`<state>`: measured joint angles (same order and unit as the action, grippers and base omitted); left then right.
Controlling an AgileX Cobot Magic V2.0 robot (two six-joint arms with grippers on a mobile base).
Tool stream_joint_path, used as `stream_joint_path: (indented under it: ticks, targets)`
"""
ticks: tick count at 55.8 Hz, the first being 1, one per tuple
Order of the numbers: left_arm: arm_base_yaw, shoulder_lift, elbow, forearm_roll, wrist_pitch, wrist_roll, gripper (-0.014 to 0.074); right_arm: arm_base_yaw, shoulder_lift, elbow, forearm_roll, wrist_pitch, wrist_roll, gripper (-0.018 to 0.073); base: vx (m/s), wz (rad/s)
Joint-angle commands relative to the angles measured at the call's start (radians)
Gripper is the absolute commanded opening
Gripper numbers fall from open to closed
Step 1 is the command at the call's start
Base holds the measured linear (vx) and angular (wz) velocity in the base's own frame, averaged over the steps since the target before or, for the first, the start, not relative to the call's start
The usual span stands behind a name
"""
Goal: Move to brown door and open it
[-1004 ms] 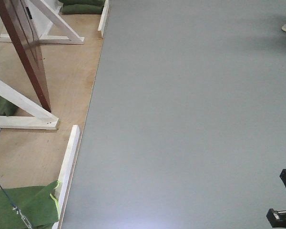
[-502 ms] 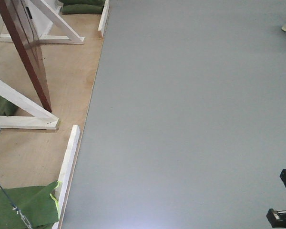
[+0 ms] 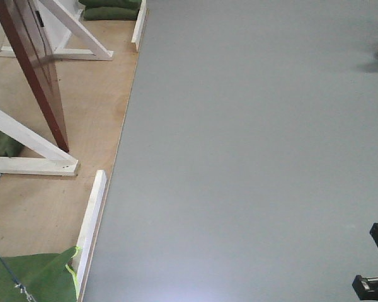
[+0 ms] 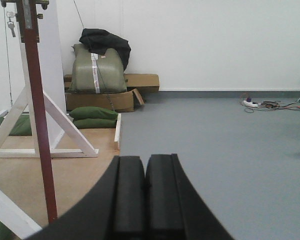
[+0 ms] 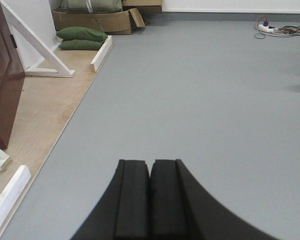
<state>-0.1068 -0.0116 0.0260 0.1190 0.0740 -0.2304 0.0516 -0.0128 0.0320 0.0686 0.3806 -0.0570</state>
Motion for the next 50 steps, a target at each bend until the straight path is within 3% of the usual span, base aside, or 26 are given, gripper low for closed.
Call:
stream_joint_path:
  ticks: [1,50]
  targets:
    - [-0.001,-0.014,-0.023,-0.008,-0.08,-0.01,0.0136,0.002,-0.006,0.004,-0.007,-0.076,-0.009,0.0,0.14,0.05]
    - [-0.001,-0.014,-0.023,-0.008,-0.08,-0.01,0.0136,0.002,-0.006,0.004,-0.007,-0.079,-0.009,0.0,0.23,0.0]
